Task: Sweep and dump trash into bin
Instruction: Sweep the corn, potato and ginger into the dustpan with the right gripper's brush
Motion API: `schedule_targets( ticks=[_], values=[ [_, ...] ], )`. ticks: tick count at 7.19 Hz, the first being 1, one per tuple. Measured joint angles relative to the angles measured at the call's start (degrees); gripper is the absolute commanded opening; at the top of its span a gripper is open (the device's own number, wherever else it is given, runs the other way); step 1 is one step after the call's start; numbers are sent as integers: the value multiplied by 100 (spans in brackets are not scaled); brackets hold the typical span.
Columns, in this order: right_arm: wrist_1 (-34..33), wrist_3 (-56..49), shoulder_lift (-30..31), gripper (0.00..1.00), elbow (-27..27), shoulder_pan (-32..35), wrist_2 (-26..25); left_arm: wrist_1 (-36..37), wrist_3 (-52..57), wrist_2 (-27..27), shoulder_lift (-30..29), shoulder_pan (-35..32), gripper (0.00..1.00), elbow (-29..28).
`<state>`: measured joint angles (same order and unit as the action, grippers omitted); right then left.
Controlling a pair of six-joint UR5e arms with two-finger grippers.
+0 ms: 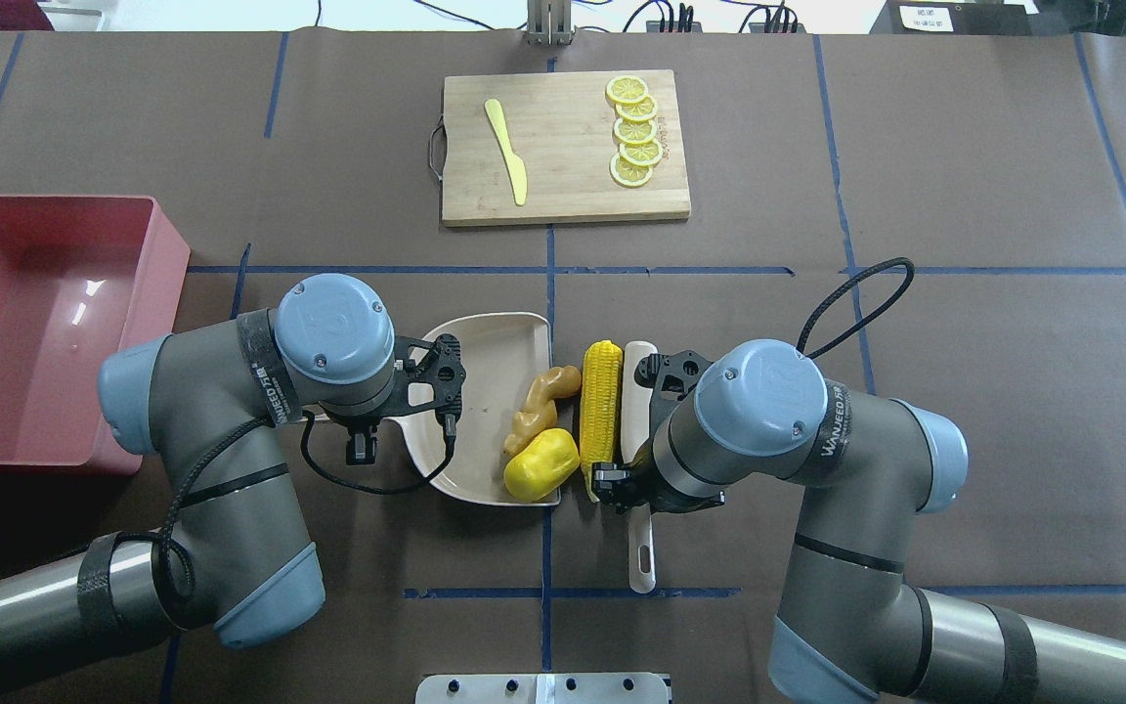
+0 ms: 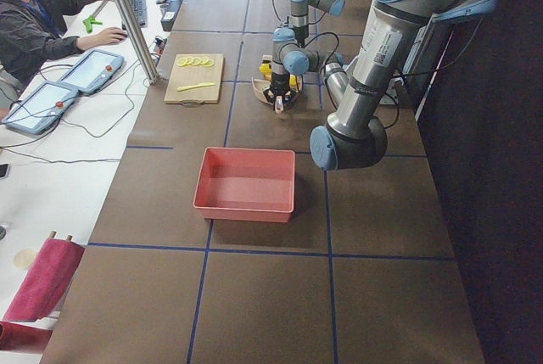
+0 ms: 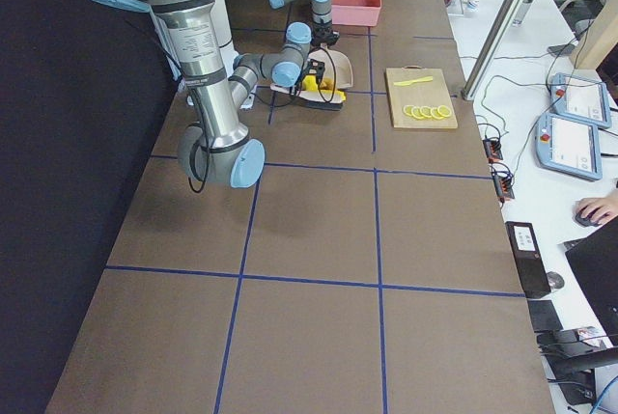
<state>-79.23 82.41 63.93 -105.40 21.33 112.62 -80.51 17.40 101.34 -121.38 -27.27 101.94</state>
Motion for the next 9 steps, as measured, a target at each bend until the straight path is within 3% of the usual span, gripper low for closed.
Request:
schedule_targets(
  ticks=[9],
  values=[
    [32, 282, -789, 0, 590, -97, -36, -1, 0, 0, 0, -6, 0, 30]
  ],
)
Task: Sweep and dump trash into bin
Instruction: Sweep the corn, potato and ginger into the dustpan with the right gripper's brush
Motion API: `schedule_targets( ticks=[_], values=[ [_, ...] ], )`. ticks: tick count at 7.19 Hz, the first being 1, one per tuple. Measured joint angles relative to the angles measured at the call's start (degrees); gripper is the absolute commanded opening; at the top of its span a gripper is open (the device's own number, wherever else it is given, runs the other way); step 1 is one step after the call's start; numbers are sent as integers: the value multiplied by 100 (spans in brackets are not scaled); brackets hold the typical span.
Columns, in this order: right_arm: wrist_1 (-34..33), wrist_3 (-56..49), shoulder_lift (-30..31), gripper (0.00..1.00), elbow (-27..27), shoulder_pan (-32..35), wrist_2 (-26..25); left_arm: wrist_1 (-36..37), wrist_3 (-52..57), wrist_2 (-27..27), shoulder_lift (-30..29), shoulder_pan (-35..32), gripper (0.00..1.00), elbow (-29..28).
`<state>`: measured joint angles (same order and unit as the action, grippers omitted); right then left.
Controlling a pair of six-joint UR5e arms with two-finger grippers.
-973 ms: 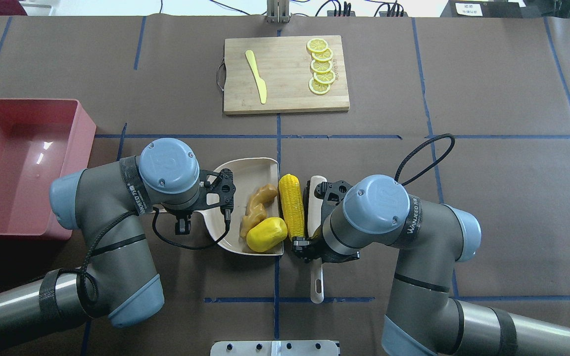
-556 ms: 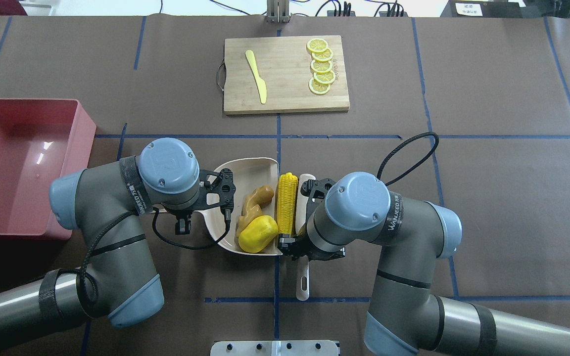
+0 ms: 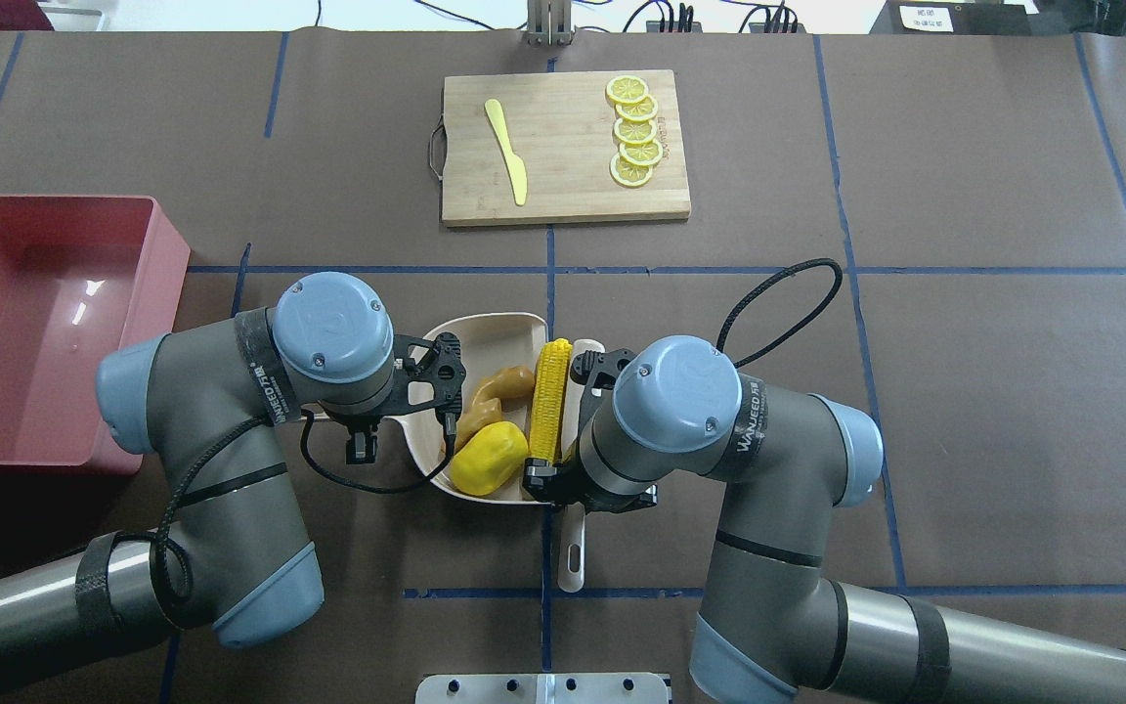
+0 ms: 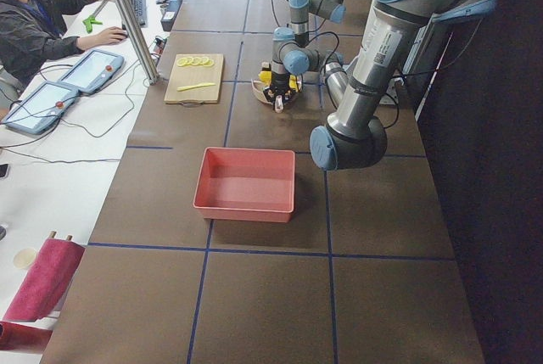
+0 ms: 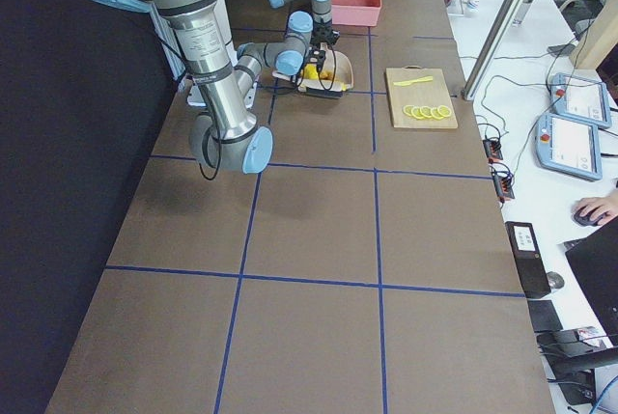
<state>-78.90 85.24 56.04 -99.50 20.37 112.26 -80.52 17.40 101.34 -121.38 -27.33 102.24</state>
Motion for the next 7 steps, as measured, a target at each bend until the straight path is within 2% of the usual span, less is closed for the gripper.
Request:
schedule_targets(
  ticks=[2, 7],
  values=[
    [25, 2, -210, 0, 230, -18, -24, 1, -6, 0, 0, 0, 0, 17],
    [33, 2, -380, 0, 300, -56, -29, 1, -9, 0, 0, 0, 0, 32]
  ],
)
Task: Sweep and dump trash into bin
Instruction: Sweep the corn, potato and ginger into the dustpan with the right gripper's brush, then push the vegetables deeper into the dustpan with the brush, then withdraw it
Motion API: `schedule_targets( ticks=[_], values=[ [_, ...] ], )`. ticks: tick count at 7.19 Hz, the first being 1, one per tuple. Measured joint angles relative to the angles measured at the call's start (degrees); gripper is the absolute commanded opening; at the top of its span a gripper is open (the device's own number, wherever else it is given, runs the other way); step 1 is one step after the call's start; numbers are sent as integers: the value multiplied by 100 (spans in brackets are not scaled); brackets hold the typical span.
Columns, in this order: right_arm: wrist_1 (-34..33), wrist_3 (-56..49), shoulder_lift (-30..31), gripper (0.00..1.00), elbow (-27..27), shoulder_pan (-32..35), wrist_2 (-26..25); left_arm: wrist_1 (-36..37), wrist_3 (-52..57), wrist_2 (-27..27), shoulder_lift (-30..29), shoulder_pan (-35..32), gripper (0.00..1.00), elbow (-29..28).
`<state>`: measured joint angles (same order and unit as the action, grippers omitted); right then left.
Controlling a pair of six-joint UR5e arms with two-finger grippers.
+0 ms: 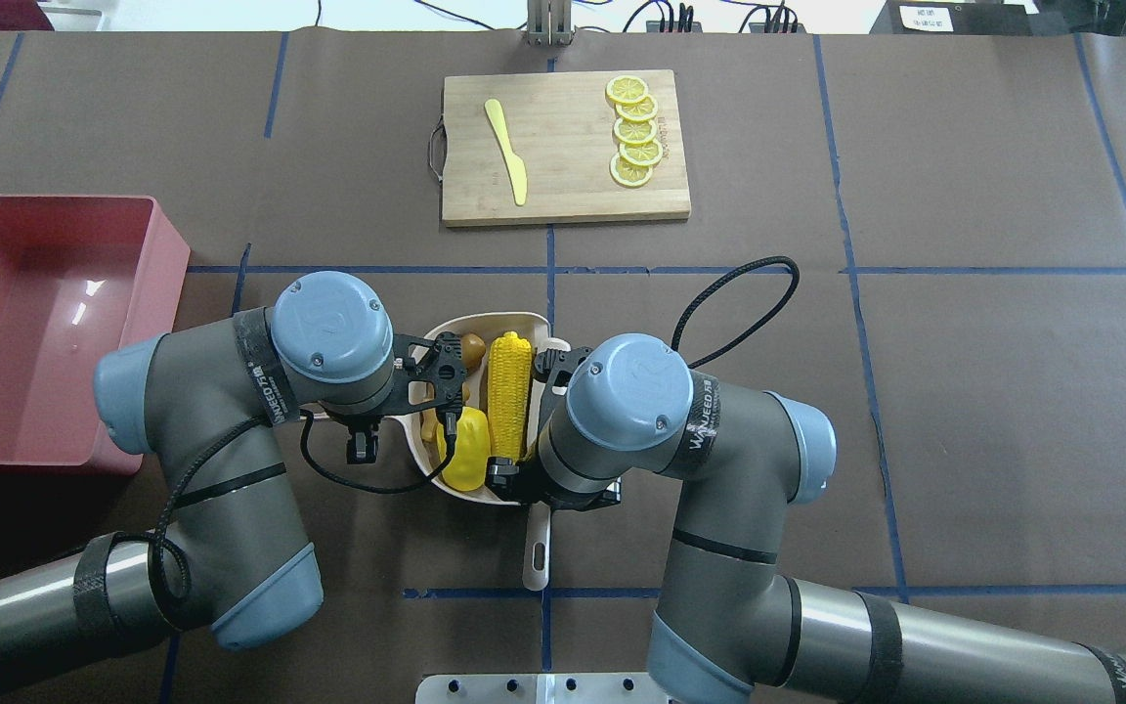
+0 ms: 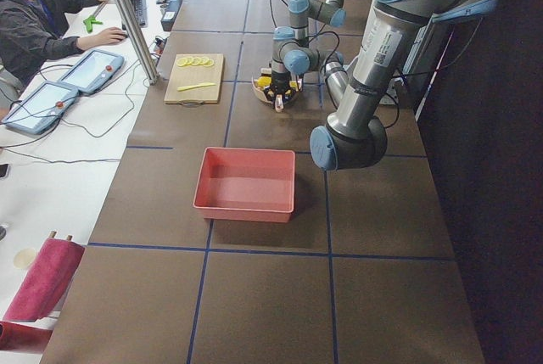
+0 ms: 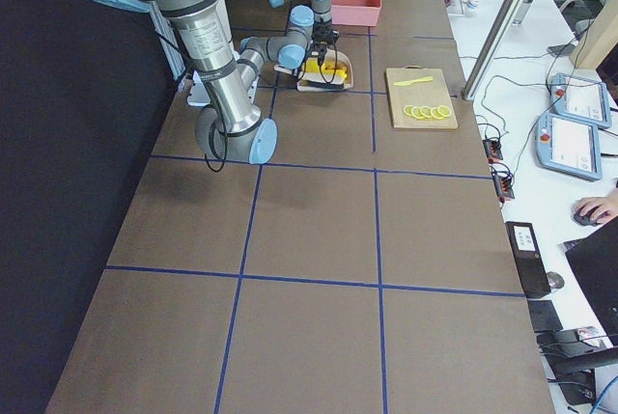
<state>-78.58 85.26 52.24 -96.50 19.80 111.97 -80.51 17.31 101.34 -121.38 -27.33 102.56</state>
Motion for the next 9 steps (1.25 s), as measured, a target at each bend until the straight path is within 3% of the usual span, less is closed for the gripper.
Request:
schedule_targets(
  ticks=[9],
  values=[
    [9, -16, -40, 0, -123, -60, -132, -9, 0, 9, 0, 0, 0, 18]
  ],
)
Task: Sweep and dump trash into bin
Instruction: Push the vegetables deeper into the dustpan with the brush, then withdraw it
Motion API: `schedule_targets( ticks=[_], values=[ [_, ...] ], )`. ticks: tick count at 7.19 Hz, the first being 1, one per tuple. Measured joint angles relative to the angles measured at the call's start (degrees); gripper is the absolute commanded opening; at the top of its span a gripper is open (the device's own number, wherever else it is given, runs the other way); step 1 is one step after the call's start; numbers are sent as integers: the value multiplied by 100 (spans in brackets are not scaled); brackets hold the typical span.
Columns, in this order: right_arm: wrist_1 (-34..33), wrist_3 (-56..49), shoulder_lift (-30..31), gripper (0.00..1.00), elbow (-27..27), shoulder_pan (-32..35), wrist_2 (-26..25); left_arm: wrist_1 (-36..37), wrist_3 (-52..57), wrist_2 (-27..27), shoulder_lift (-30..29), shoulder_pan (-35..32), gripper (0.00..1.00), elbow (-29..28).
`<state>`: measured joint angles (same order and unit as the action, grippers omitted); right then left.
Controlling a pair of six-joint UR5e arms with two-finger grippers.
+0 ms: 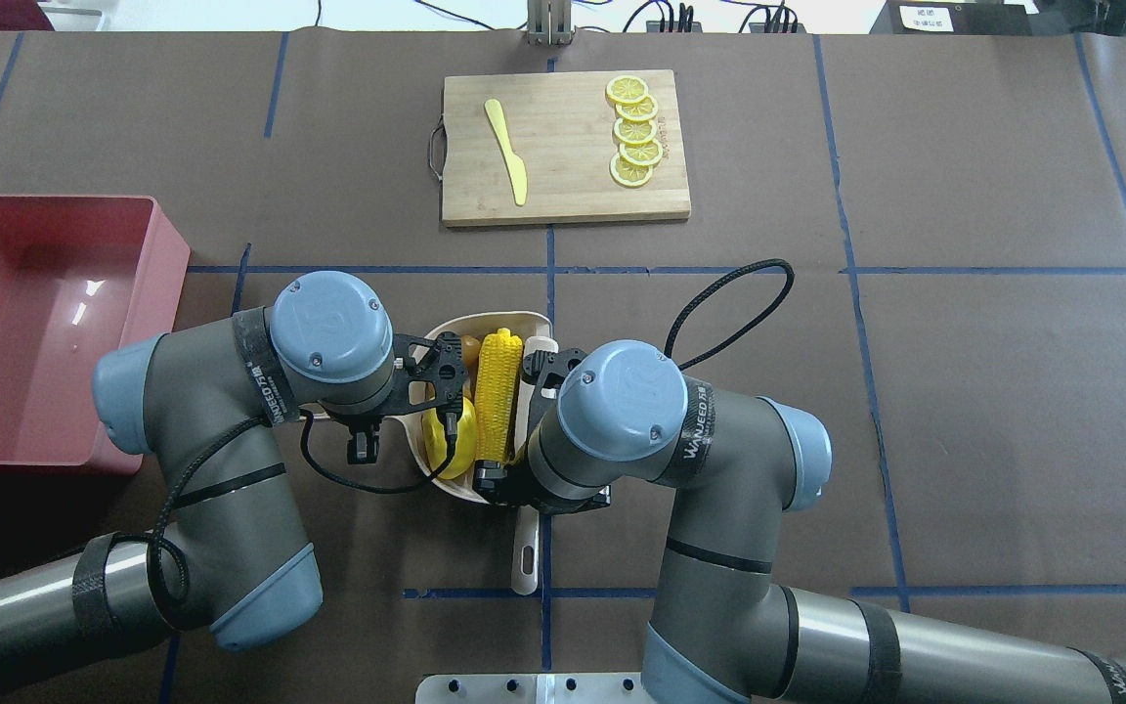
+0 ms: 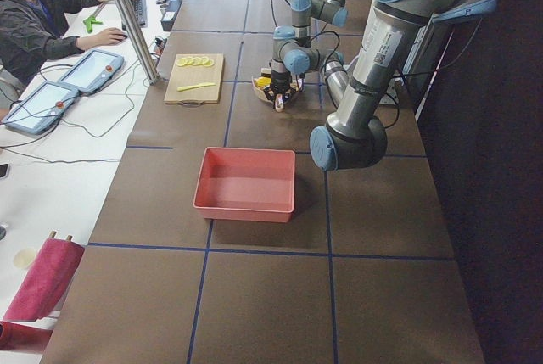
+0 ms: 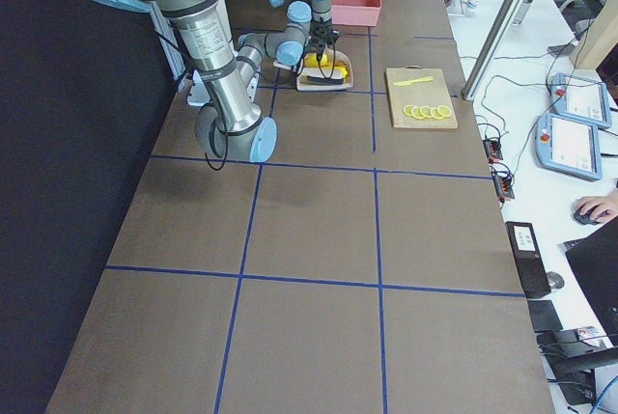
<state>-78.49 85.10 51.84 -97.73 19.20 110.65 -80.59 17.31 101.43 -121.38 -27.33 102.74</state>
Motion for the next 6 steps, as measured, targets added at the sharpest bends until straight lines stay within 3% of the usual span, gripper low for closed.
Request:
schedule_targets(
  ticks=[6],
  values=[
    [-303, -23, 458, 0, -603, 163, 210, -11, 0, 2, -2, 0, 0, 0]
  ],
)
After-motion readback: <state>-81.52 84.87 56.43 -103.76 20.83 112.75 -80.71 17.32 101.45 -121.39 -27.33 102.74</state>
